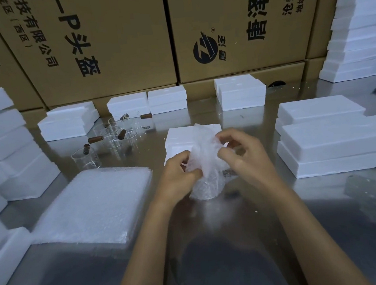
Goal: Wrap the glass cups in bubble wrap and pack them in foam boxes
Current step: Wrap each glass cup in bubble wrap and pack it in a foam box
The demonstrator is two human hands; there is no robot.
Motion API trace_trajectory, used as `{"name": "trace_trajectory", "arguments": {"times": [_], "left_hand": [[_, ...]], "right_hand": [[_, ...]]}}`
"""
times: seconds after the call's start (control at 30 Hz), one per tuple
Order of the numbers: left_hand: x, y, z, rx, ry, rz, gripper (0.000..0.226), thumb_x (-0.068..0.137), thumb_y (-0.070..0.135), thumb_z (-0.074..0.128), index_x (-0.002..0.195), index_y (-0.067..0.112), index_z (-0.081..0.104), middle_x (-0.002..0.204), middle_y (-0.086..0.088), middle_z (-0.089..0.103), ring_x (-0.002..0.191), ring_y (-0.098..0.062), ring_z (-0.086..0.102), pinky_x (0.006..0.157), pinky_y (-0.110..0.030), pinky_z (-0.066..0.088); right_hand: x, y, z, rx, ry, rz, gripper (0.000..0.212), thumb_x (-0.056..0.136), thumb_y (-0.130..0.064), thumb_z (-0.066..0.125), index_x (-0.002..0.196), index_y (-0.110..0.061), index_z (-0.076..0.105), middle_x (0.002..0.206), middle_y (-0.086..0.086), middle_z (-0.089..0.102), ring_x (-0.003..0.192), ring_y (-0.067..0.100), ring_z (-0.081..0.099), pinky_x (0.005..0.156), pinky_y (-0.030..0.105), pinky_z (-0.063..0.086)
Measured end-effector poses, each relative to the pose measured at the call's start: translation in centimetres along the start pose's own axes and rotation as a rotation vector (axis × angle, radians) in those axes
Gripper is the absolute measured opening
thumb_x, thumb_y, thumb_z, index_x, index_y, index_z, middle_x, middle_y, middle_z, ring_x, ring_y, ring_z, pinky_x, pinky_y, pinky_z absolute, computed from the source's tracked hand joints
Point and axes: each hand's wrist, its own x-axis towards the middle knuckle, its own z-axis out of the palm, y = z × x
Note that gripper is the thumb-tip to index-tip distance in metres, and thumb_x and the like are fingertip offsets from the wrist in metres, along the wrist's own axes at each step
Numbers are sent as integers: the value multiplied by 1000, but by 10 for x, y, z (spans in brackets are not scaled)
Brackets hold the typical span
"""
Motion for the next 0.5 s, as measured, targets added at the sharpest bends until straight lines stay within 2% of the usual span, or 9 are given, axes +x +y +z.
{"name": "trace_trajectory", "arguments": {"times": [0.07, 0.13, 0.2, 0.27, 0.33, 0.4, 0.5], "left_hand": [[1, -1, 1, -8, 13, 17, 18, 74, 10, 77, 90, 12, 69, 83, -10, 68, 73, -27, 57, 67, -38, 52], [2, 2, -1, -36, 4, -17, 27, 74, 2, 77, 90, 19, 63, 82, -4, 60, 68, -15, 49, 57, -25, 41], [0, 9, -10, -83, -45, -62, 36, 68, 6, 73, 97, 24, 62, 90, -2, 59, 64, -9, 50, 52, -19, 41], [-2, 15, -17, -111, -86, -45, 34, 68, 11, 69, 100, 23, 66, 93, 4, 62, 65, -9, 52, 55, -19, 44], [-4, 16, -18, -32, -66, 41, 20, 77, 5, 71, 89, 21, 72, 91, 10, 66, 69, -12, 52, 62, -16, 44], [-5, 12, -10, 128, -30, 151, 23, 81, -3, 69, 77, 20, 74, 89, 9, 69, 69, -13, 50, 66, -18, 42], [-4, 5, -1, 345, 12, 276, 22, 80, 1, 66, 70, 19, 72, 79, 15, 67, 72, -8, 52, 68, -23, 42]], "right_hand": [[-2, 0, 2, -90, -86, -50, 12, 77, -26, 62, 80, -34, 70, 87, -20, 67, 86, 3, 54, 73, 16, 44], [-4, 7, 8, -355, -191, -121, 10, 81, -22, 65, 83, -22, 75, 93, -15, 63, 98, 14, 49, 86, 29, 42], [-5, 10, 12, -571, -257, -126, 23, 84, -31, 57, 80, -16, 74, 101, -6, 59, 103, 18, 44, 93, 34, 39], [-5, 12, 14, -656, -298, -76, 33, 80, -38, 40, 69, -17, 62, 104, -7, 55, 103, 17, 41, 92, 34, 35], [-5, 15, 14, -641, -321, -40, 31, 79, -41, 36, 65, -20, 52, 103, -9, 54, 103, 15, 41, 90, 33, 34], [-5, 15, 12, -560, -300, -19, 36, 81, -46, 43, 68, -18, 63, 99, -12, 55, 102, 14, 44, 88, 32, 38], [-4, 6, 10, -336, -20, -43, 32, 76, -34, 51, 67, -14, 73, 81, -12, 65, 89, 11, 56, 76, 33, 49]]}}
